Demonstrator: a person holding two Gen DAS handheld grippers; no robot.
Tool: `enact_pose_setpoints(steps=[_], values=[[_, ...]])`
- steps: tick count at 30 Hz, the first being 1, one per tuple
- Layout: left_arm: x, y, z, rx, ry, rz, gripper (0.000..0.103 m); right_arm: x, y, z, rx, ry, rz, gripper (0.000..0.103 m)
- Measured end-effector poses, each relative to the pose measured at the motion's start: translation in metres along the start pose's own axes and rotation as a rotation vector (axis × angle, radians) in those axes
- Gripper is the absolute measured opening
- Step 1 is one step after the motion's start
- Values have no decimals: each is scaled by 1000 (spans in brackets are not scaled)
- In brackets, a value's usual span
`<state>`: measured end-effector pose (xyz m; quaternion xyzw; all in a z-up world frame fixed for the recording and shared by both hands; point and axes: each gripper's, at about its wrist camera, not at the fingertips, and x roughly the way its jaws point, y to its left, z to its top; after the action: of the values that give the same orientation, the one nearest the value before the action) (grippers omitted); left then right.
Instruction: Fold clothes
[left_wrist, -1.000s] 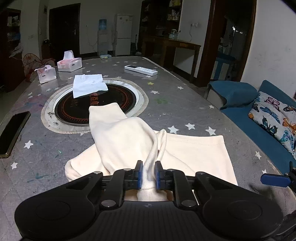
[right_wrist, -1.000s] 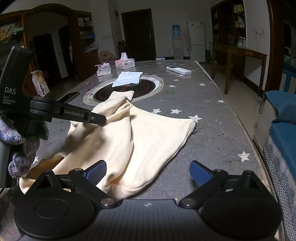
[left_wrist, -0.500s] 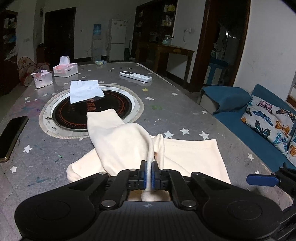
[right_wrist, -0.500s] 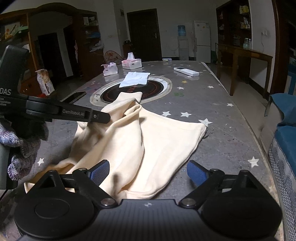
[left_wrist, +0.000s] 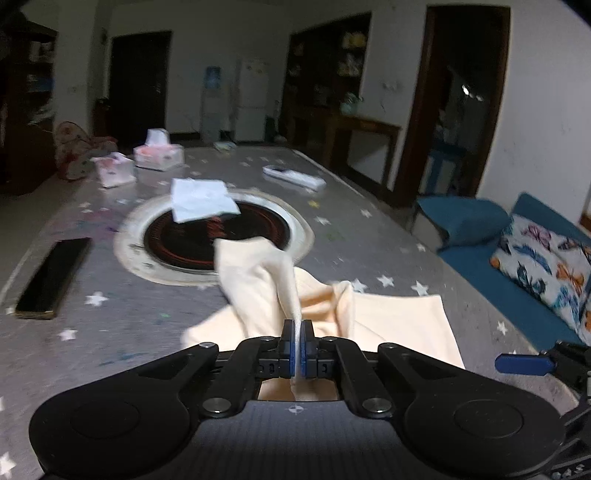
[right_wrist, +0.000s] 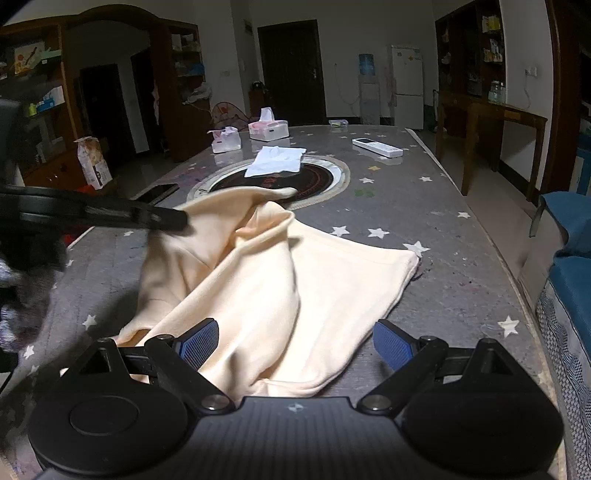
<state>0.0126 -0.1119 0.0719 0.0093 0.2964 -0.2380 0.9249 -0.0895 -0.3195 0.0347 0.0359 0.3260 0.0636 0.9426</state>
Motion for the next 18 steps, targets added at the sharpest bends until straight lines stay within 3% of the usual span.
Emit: enact_pose_setpoints(steps=[9, 18], values=[[-81, 36, -26, -105, -70, 87, 3, -6, 16, 2, -34, -11, 33, 93], [-150, 62, -80, -222, -61, 157, 2, 1, 32, 16, -99, -5, 73, 88]])
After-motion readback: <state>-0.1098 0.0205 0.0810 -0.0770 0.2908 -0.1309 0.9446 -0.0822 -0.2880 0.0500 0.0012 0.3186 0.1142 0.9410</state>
